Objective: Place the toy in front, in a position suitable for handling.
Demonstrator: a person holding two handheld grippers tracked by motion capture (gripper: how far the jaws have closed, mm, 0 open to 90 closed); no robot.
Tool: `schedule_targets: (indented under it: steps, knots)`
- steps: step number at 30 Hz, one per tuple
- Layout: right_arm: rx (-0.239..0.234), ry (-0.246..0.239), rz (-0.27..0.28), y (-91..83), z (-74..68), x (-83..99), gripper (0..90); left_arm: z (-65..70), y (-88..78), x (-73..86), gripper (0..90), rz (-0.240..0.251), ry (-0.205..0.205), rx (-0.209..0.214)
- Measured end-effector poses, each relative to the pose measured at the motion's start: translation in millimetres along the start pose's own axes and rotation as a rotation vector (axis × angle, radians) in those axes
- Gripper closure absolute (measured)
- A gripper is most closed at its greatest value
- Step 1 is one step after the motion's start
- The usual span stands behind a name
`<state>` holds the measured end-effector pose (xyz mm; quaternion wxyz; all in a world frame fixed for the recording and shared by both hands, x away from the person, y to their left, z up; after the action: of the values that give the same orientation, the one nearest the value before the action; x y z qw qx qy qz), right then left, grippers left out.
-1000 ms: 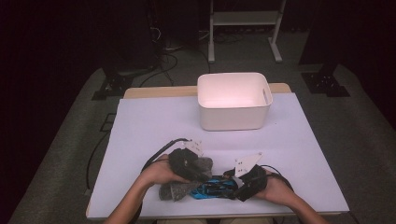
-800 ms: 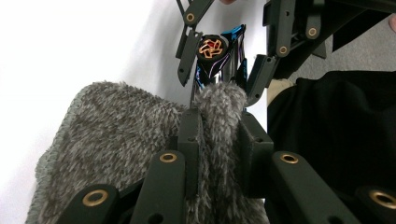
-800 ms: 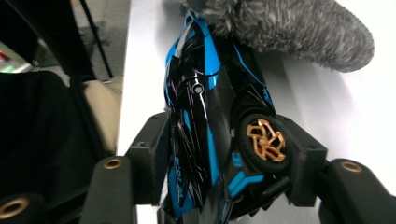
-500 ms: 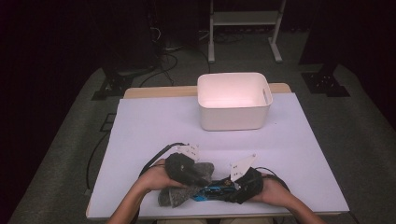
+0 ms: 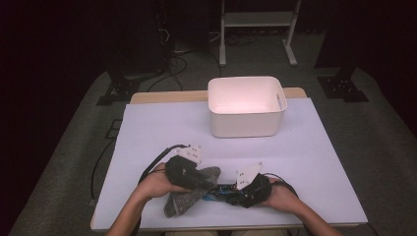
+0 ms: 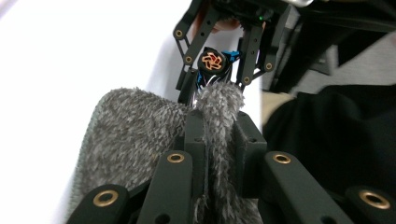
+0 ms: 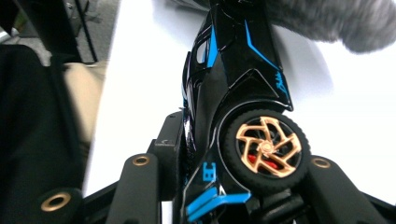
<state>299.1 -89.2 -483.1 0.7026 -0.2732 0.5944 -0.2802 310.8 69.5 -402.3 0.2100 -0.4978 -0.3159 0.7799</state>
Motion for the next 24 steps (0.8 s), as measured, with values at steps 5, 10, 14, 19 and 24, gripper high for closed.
schedule_targets:
  steps: [5, 10, 14, 19, 24]
  knots:
    - [-0.003, 0.019, -0.001, 0.7, 13.5, 2.7, 56.4, -4.5, 9.9, -4.3, 78.8, -0.037, 0.011, -0.028]
    - [-0.006, 0.067, 0.019, 2.7, 12.5, 9.8, 55.0, -6.3, 25.4, -3.8, 78.3, -0.078, 0.038, -0.028]
    - [-0.001, 0.086, 0.050, -5.5, 12.1, 10.9, 52.3, -5.0, 23.9, -4.5, 74.2, -0.071, 0.042, -0.037]
    - [0.009, 0.089, 0.057, -8.8, 12.1, 11.7, 53.6, -1.2, 17.6, -6.5, 62.6, -0.071, 0.040, -0.060]
    - [0.015, 0.087, 0.059, -10.3, 10.7, 12.1, 53.9, -2.5, 8.5, -3.5, 54.4, -0.087, 0.012, -0.104]
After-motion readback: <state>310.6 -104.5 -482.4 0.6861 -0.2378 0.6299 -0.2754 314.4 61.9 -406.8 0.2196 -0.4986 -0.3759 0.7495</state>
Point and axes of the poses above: each handheld gripper's, and its own axes: y roughly forward along the jaws, x roughly out of its underside, z roughly to its right, the point moved 6 cm from there along y, roughly forward along the jaws, and after that the axes turned 10 degrees about -y, right-handed, at the moved point
